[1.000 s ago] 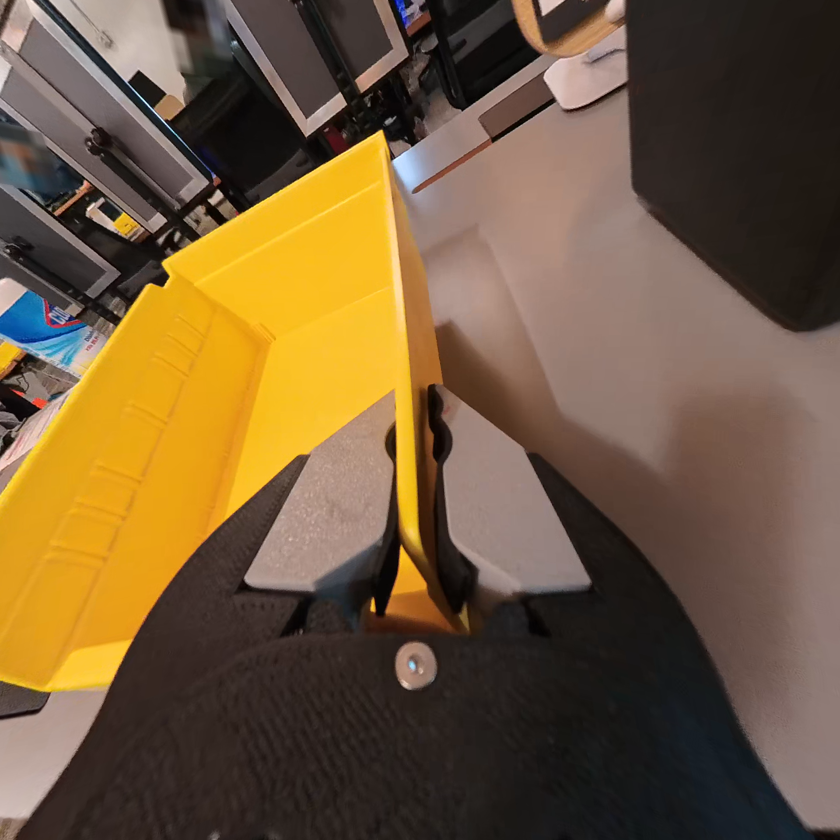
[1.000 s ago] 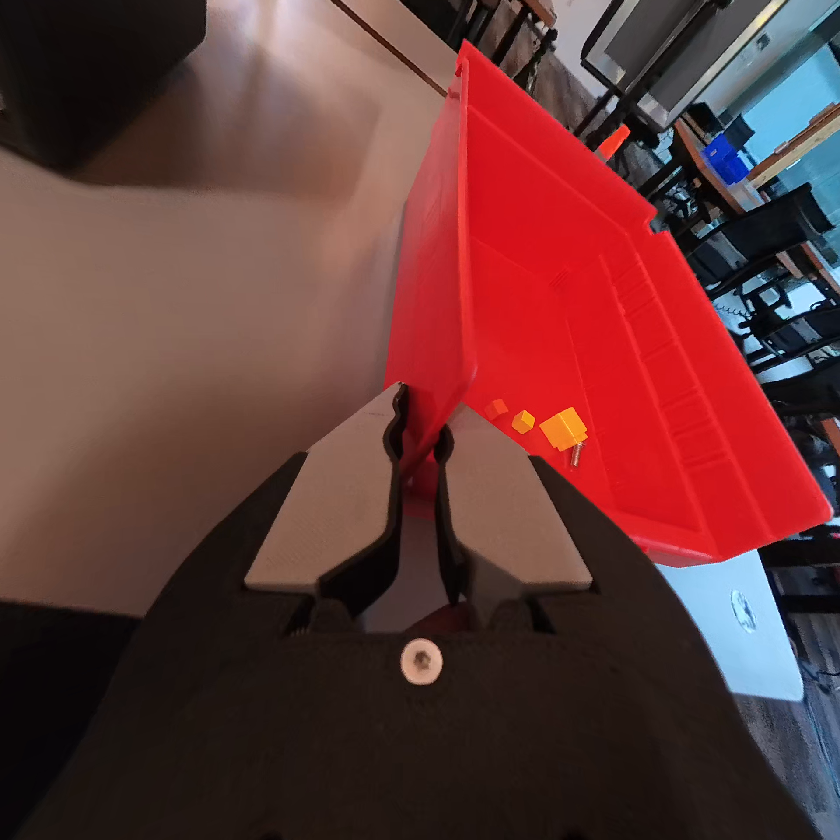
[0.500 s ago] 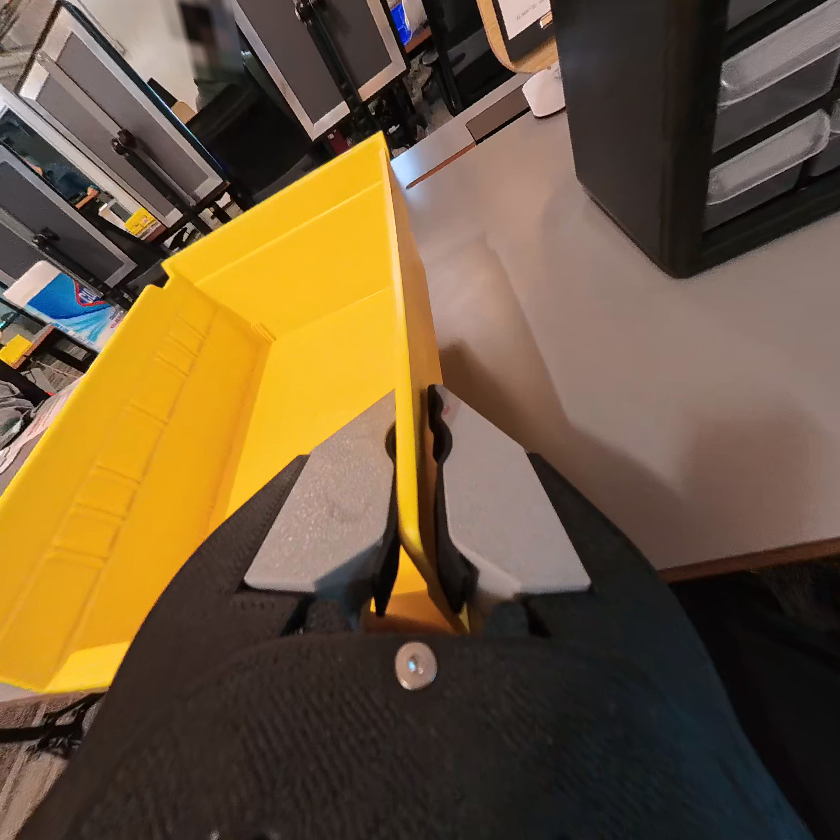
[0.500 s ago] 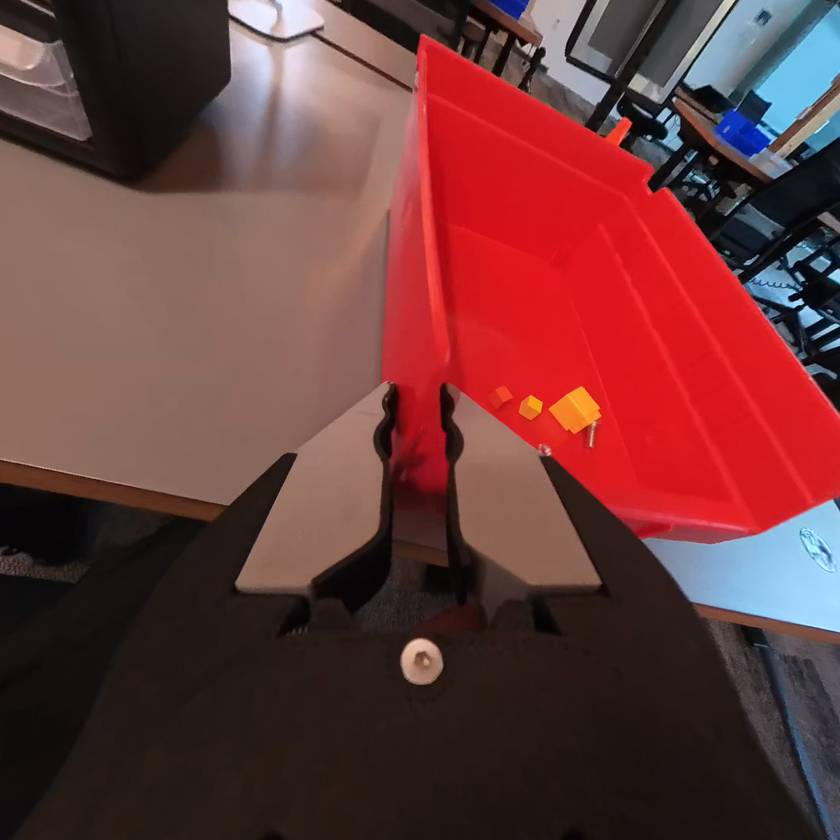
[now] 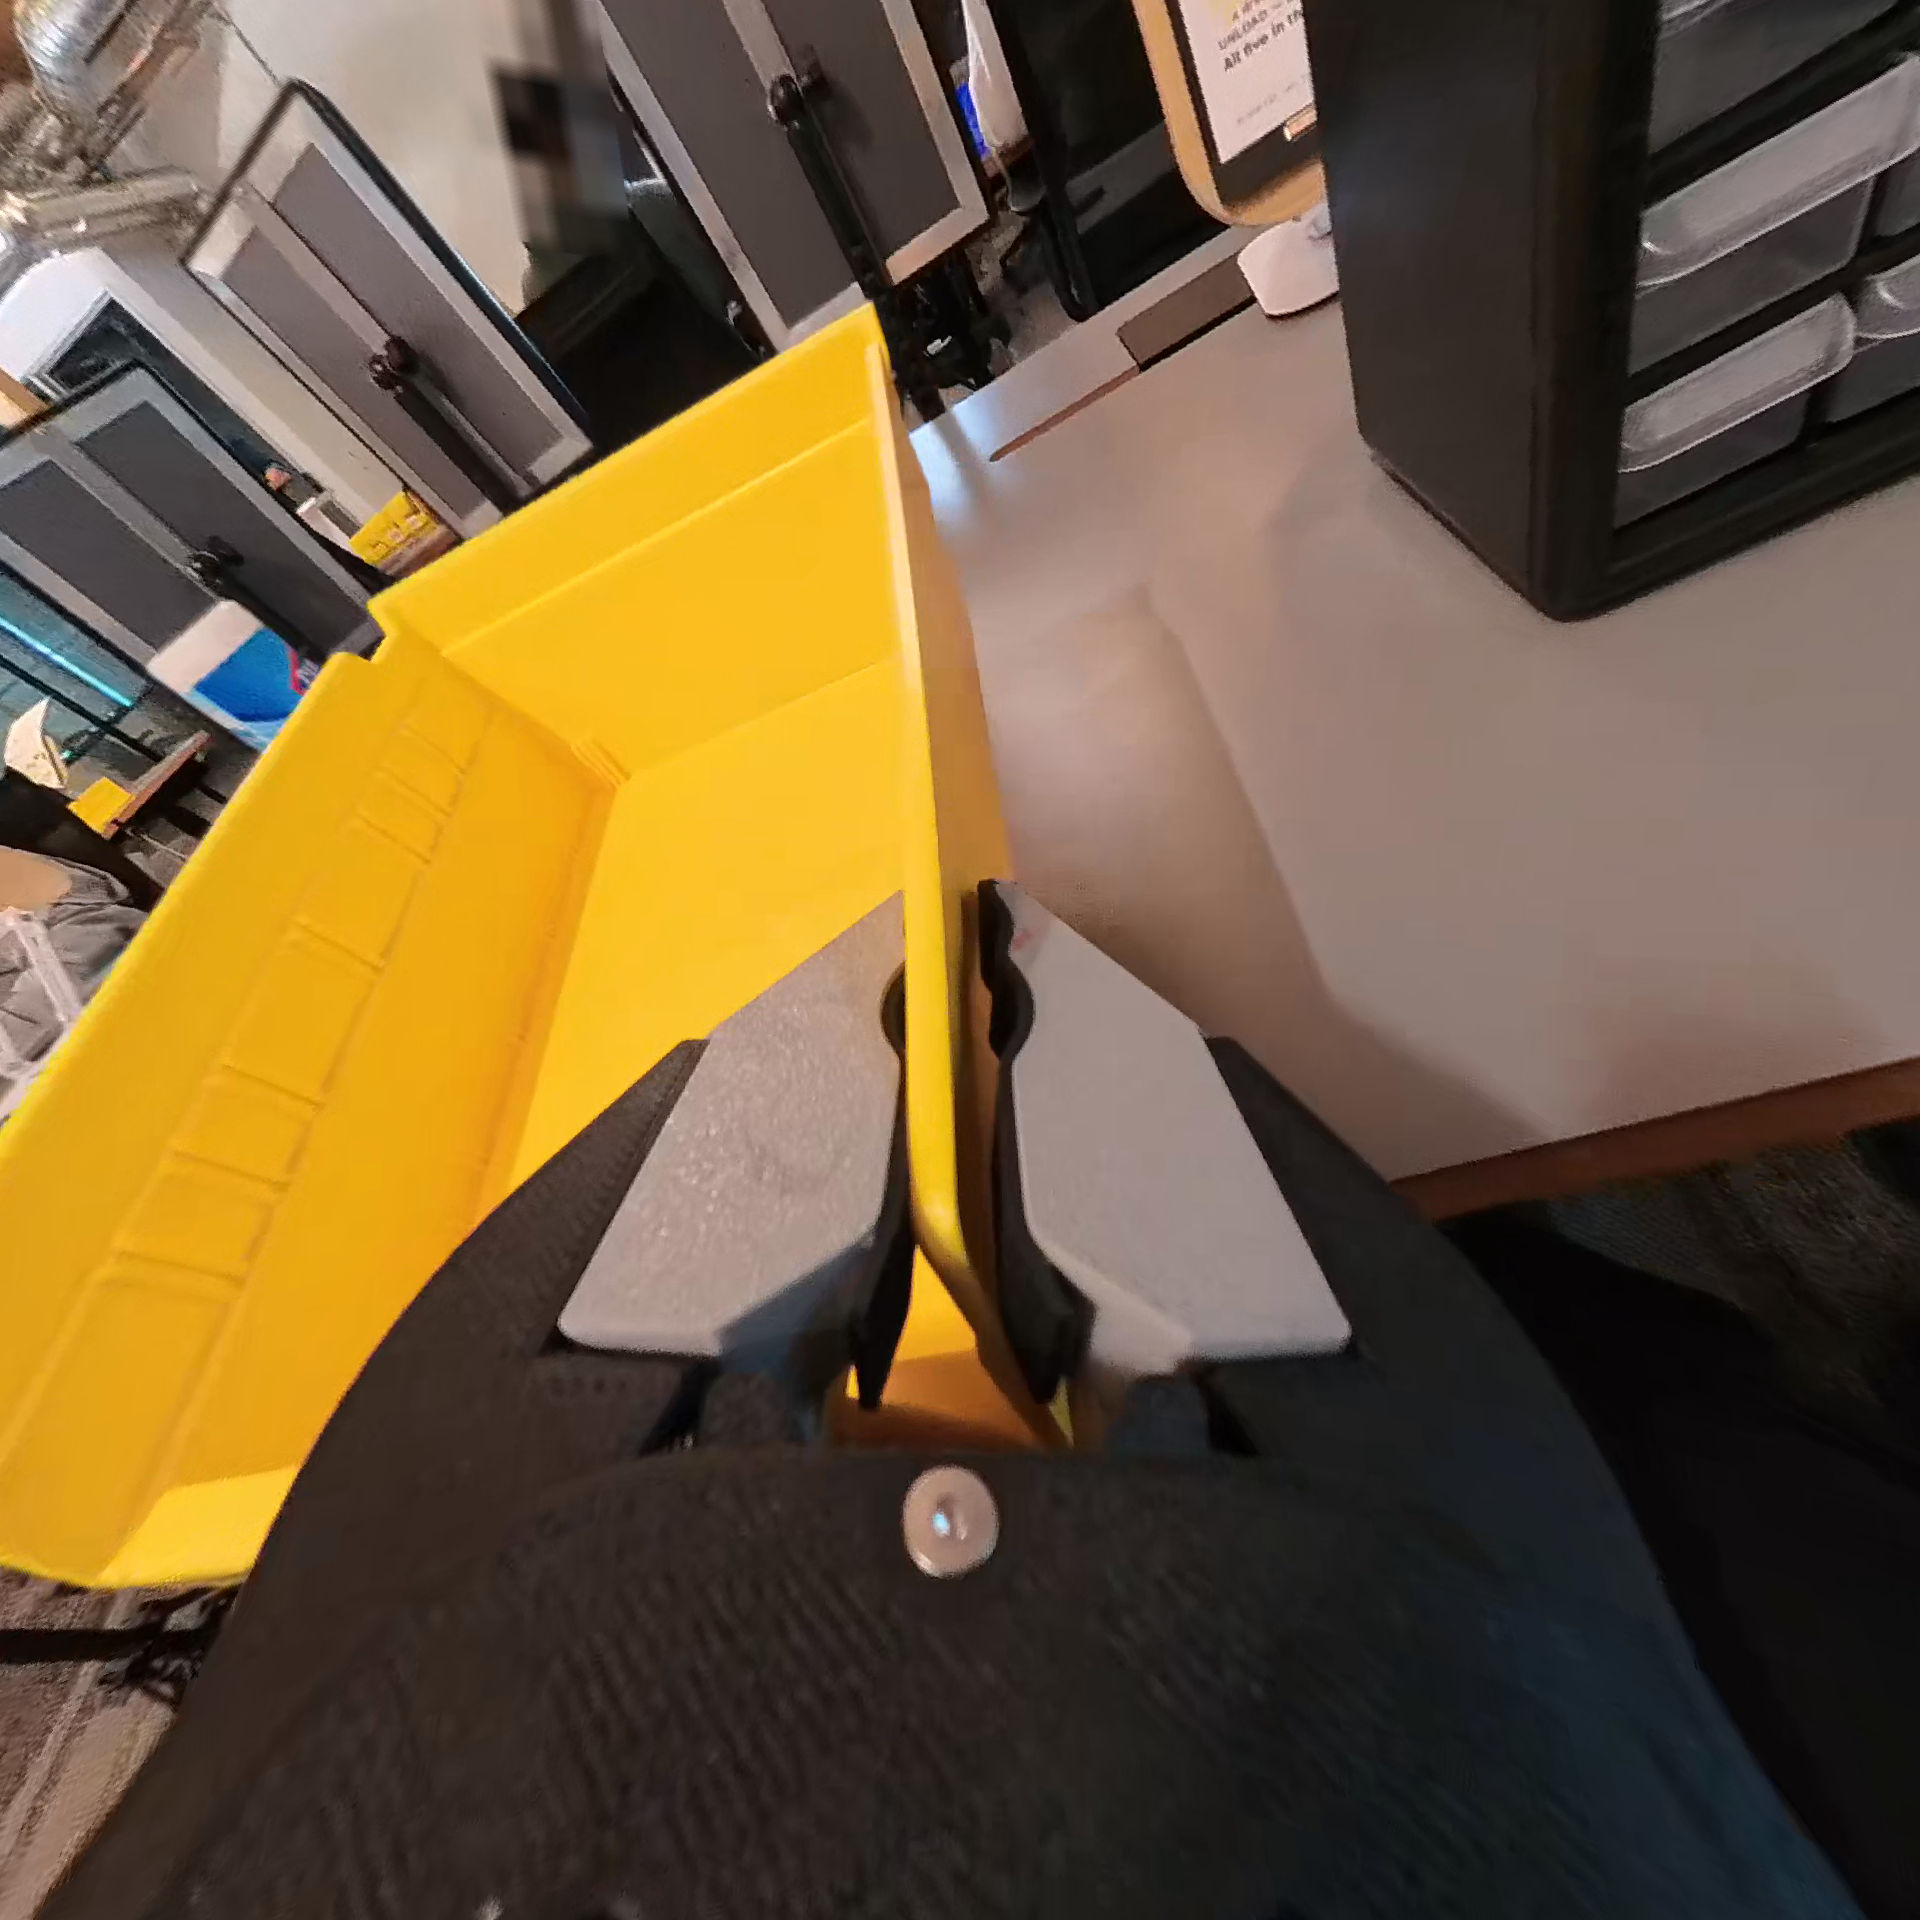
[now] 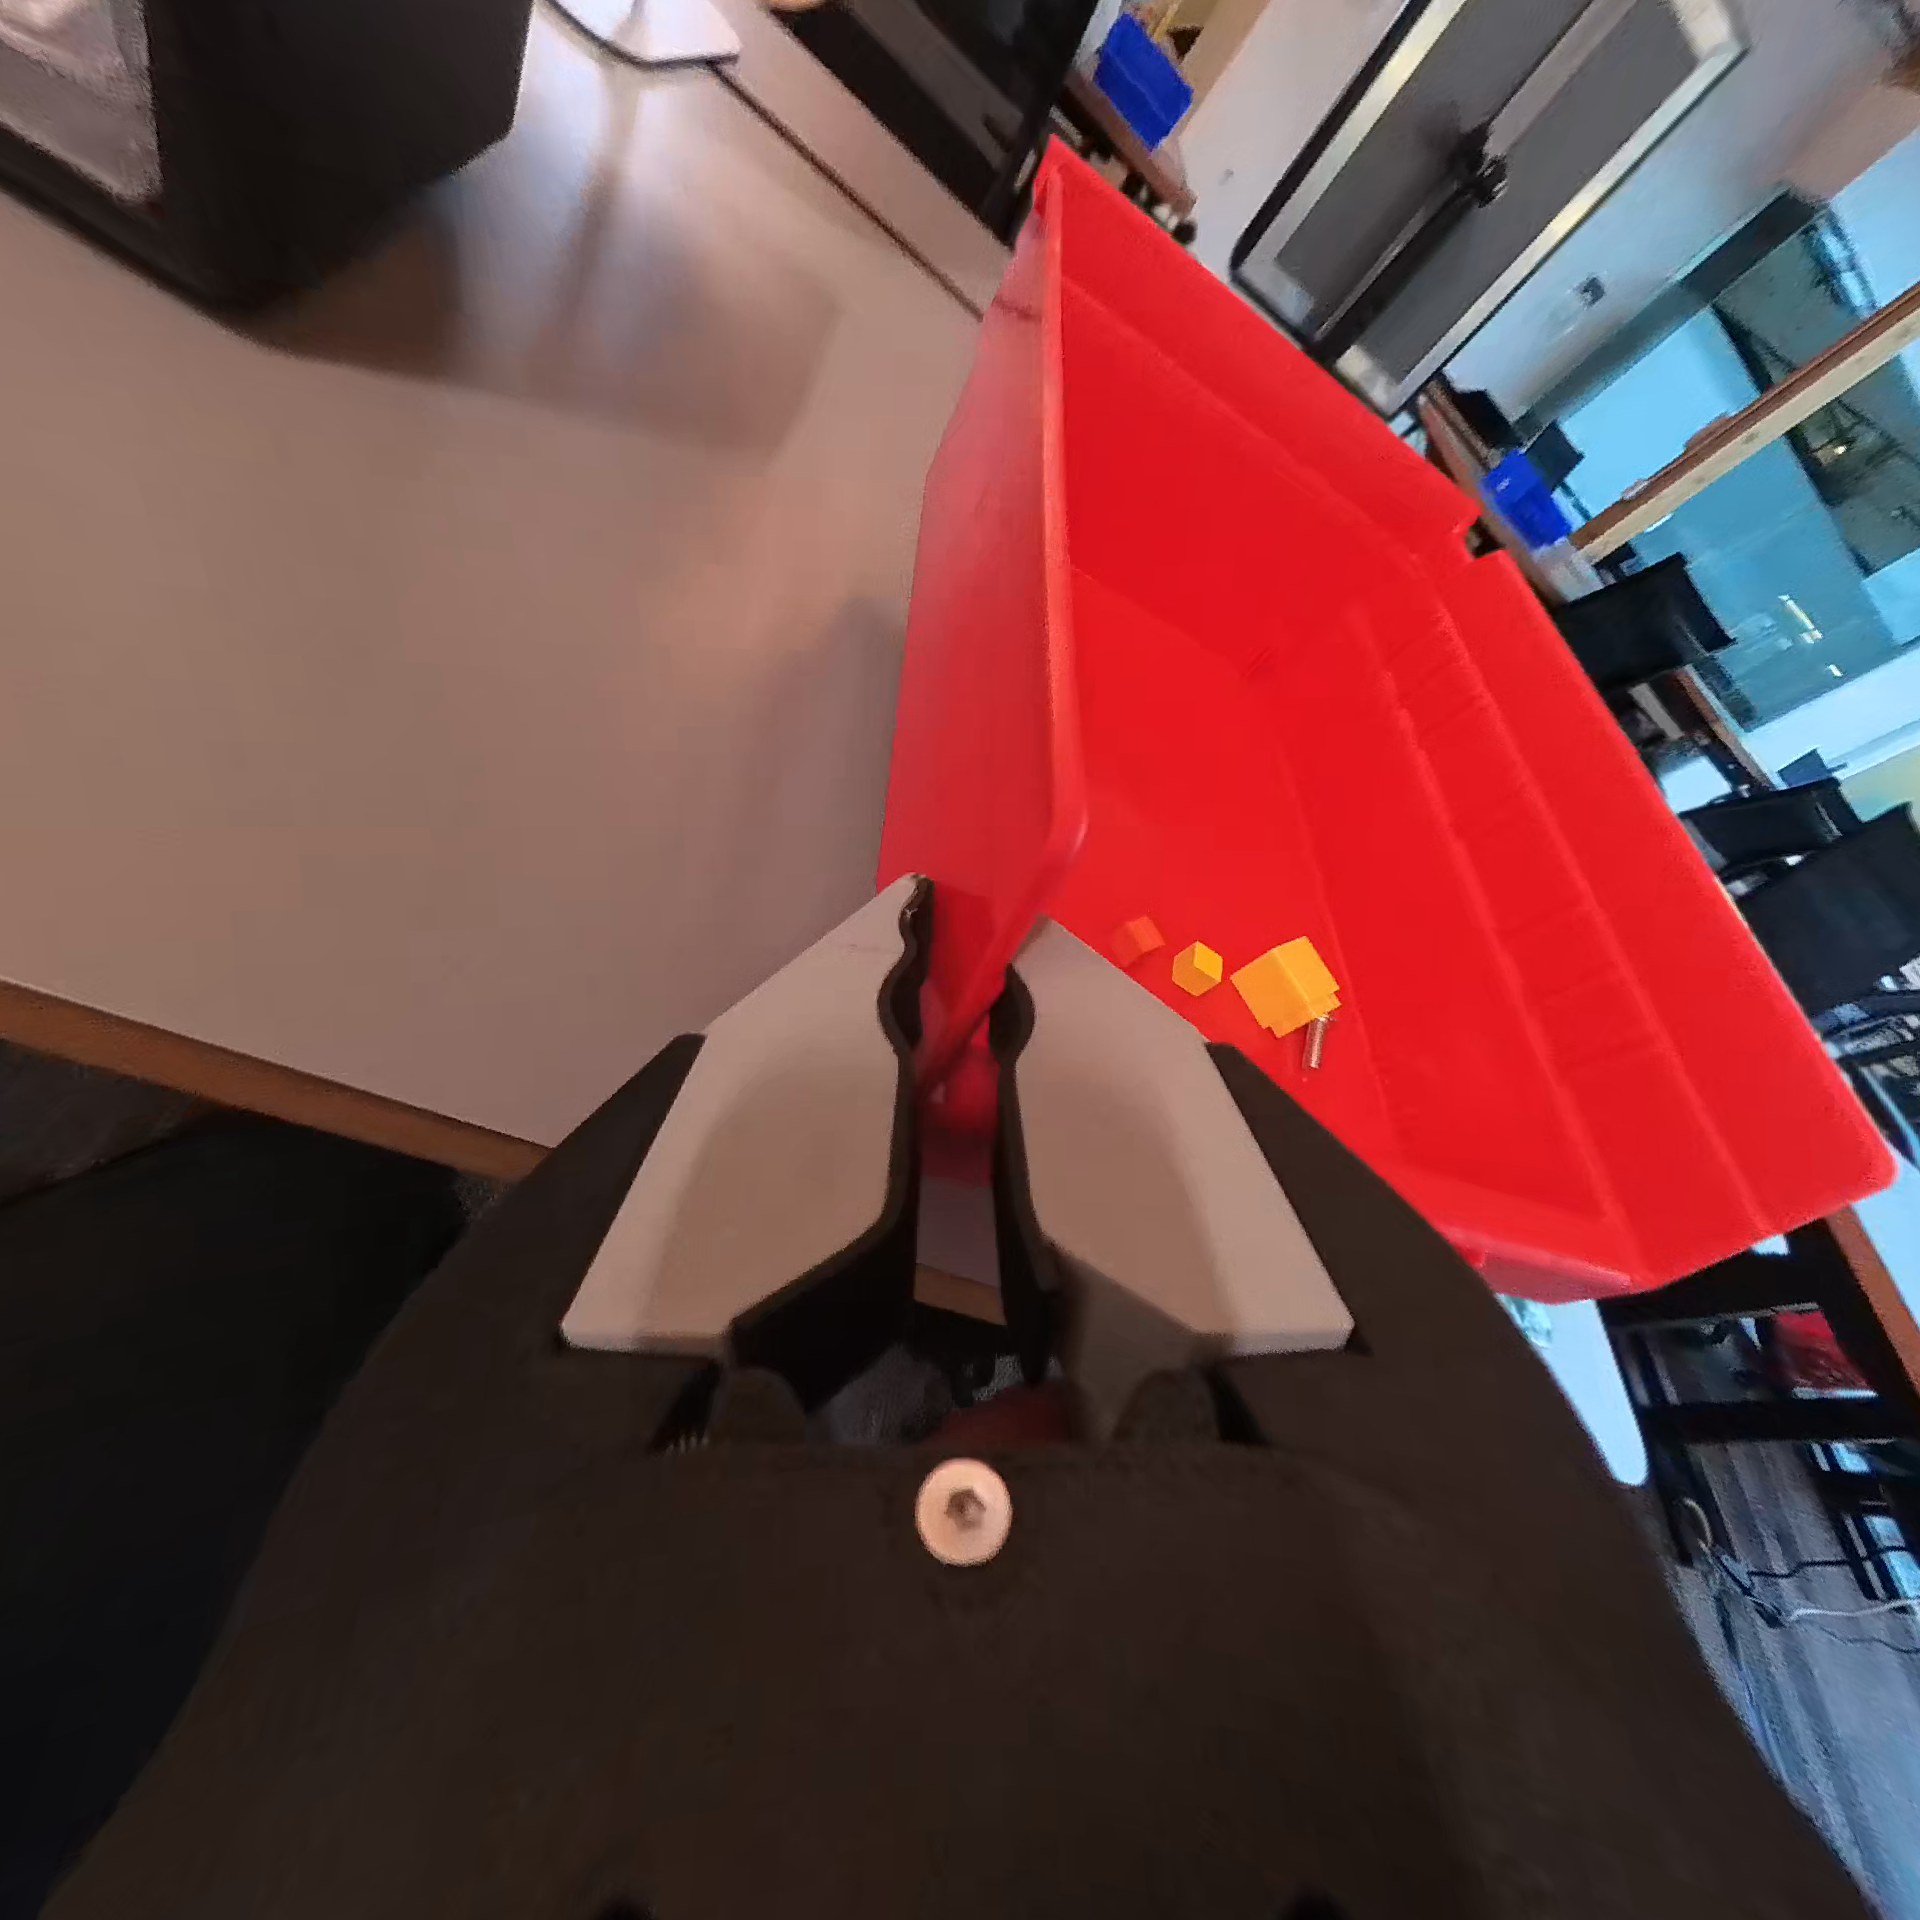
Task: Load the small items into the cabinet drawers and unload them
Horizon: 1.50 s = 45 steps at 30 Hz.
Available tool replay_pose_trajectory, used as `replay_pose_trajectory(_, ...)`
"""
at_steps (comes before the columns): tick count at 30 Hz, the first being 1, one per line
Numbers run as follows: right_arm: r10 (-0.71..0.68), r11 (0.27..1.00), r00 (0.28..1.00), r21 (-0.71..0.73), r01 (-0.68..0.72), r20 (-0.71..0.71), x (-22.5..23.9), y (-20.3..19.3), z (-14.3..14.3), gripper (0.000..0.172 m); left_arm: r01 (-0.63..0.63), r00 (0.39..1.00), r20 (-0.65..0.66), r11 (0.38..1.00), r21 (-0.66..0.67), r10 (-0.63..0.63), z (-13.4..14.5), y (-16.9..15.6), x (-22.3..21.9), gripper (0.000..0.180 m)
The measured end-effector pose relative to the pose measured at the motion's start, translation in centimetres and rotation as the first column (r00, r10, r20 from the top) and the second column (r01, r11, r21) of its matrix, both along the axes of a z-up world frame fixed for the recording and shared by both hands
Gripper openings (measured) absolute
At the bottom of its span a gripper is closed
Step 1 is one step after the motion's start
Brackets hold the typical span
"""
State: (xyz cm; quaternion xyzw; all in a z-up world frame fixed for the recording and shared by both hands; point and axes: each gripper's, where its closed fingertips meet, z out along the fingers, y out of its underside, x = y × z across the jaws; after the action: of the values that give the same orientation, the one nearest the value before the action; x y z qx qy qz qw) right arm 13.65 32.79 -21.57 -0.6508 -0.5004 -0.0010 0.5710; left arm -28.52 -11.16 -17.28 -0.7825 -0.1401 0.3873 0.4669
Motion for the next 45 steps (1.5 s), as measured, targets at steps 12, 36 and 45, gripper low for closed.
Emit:
replay_pose_trajectory(12, 0.162, 0.986, 0.979, 0.069, -0.154, -0.126, -1.0, -6.3, 15.4, 0.004, 0.003, 0.999, -0.032, 1.000, 0.015, -0.002, 2.3, -2.7, 0.5, 0.005)
replay_pose_trajectory(36, 0.787, 0.609, 0.598, 0.034, -0.792, -0.153, -32.4, -40.1, 17.8, 0.007, -0.261, 0.940, -0.204, 0.961, 0.088, 0.274, 14.0, -21.5, -1.6, 0.004)
replay_pose_trajectory(45, 0.862, 0.484, 0.494, -0.107, -0.869, -0.116, -38.5, -49.2, 9.8, 0.008, -0.283, 0.924, -0.241, 0.955, 0.092, 0.297, 15.5, -23.6, -0.5, 0.004)
